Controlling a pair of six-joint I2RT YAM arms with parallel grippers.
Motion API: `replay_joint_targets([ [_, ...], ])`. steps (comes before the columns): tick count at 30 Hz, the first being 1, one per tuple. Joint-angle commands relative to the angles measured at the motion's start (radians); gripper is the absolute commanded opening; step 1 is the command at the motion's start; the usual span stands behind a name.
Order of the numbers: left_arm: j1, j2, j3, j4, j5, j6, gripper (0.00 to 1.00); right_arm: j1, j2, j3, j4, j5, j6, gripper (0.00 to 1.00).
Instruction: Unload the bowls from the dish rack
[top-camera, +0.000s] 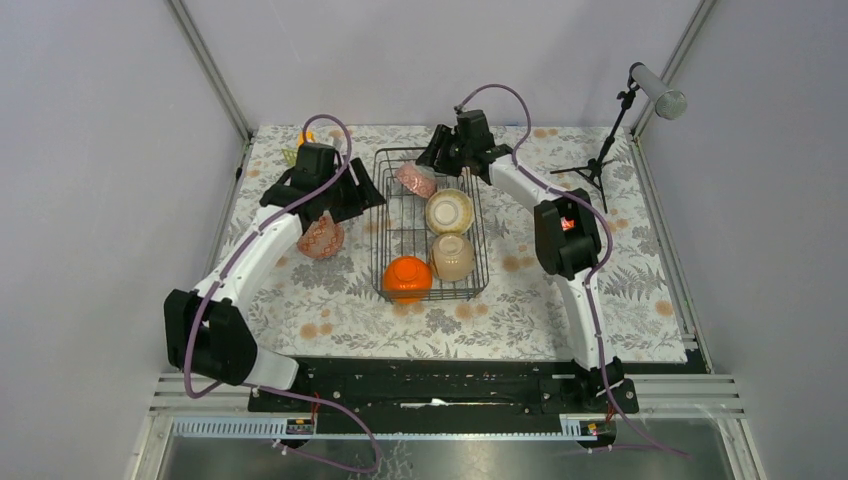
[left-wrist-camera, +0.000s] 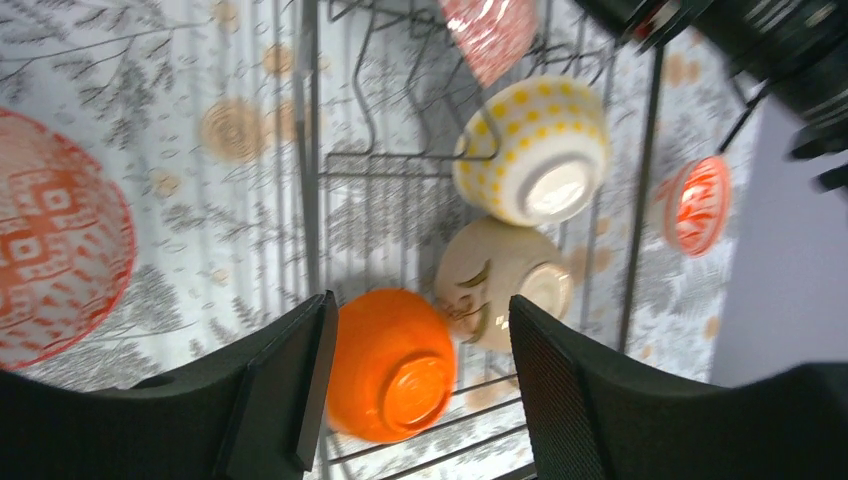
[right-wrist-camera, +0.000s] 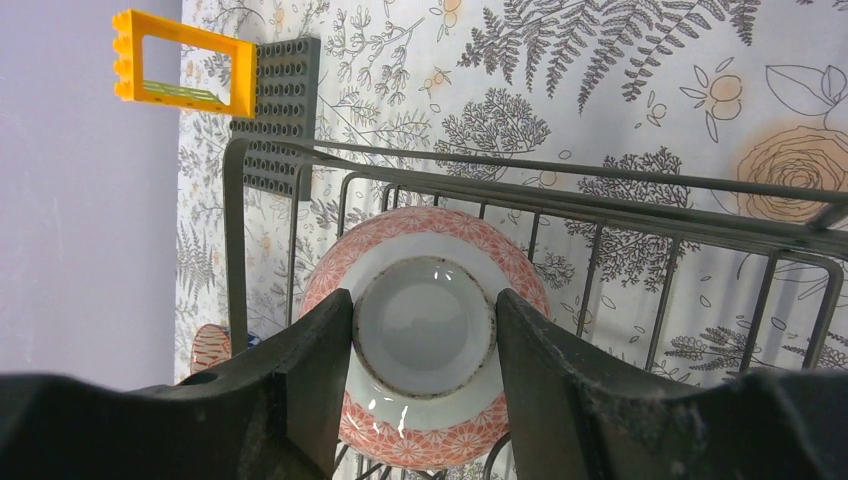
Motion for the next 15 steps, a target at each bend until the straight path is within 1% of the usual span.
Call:
replay_joint_targets([
  [1,0.000,0.053,0.093,0.145,0.044,-0.108,0.72,-0.025,-0.058,-0.046,-0.015,-0.018,0.017,0.38],
  [5,0.000,0.157,0.154,0.219,0.082,-0.171,0.78,-0.033,-0.052,-0.044,-0.012,-0.036,0.026,0.38],
  [9,0.000,0.258,0.201,0.306,0.104,-0.250,0.77,-0.037,-0.046,-0.037,-0.012,-0.050,0.027,0.38],
  [15,0.000,0.373,0.252,0.365,0.060,-0.373,0.78,-0.047,-0.042,-0.041,0.013,-0.061,0.020,0.38],
])
